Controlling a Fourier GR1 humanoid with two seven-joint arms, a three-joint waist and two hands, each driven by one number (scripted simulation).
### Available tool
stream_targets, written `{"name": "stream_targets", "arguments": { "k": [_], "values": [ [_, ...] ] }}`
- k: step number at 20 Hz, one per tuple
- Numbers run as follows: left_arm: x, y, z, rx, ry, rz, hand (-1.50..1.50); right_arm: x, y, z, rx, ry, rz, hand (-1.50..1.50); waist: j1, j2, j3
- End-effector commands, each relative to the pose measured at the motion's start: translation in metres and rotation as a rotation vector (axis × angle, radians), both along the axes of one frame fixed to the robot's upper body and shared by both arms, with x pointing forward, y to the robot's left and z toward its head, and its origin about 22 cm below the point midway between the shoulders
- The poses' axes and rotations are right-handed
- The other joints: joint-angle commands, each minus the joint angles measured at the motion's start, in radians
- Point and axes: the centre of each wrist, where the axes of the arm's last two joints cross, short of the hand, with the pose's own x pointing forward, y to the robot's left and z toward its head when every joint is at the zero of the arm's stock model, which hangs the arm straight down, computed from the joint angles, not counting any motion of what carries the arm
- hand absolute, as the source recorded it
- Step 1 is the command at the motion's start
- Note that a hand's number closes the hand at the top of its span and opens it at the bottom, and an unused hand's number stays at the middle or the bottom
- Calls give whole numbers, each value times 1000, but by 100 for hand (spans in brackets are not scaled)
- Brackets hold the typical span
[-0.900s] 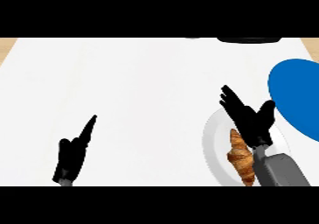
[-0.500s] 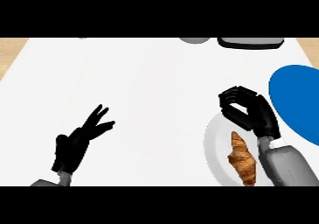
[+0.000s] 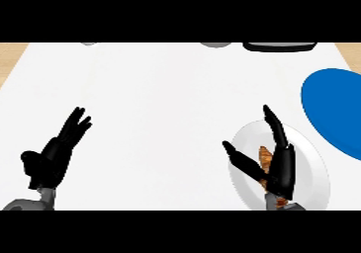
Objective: Pick the croissant from the plate and place it in the plate
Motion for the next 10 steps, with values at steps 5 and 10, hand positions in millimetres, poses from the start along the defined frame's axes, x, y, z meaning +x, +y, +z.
{"name": "stream_targets", "arguments": {
  "k": [5, 10],
  "values": [
    [1, 19, -4, 0, -20, 36, 0, -92, 10, 10, -131, -1, -164, -150, -13, 2, 0],
    [7, 15, -8, -7, -33, 23, 0, -93, -29, 16, -338, 254, -175, -150, -8, 8, -1]
  ]
}}
